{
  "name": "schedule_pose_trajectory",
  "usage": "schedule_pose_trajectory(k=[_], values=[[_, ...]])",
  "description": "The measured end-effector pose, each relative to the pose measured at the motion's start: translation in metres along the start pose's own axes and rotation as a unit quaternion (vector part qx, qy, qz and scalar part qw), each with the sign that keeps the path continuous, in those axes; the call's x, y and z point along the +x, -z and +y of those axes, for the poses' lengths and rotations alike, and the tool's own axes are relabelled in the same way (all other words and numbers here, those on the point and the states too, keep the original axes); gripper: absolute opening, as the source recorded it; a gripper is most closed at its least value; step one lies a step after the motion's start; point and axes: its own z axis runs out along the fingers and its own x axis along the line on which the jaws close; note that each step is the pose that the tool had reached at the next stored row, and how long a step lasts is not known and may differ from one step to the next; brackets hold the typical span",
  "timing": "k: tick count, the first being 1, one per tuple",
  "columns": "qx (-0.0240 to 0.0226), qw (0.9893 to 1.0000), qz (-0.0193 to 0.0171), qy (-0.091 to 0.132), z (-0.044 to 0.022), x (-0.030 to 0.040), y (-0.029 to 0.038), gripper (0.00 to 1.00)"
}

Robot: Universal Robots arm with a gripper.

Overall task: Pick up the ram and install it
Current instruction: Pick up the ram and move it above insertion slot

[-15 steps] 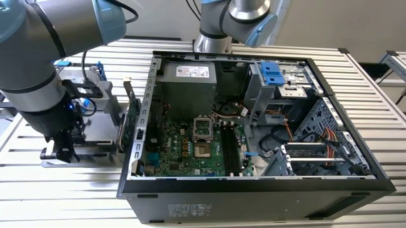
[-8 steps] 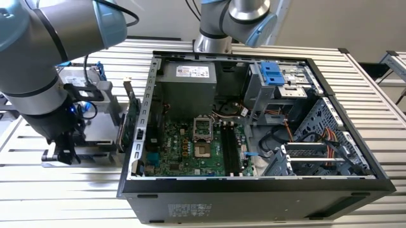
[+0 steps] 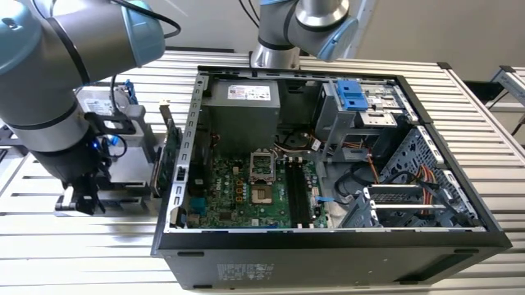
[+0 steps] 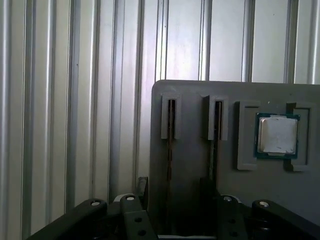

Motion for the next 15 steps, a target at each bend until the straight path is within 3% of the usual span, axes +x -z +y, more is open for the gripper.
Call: schedule_pose_trajectory(k=[6, 15], values=[[-0.0001, 1.0000, 0.0001, 0.000, -0.0001, 0.0000, -0.0035, 1.00], [0.0000, 1.0000, 0.0001, 0.000, -0.0002, 0.0000, -0.0038, 1.00]])
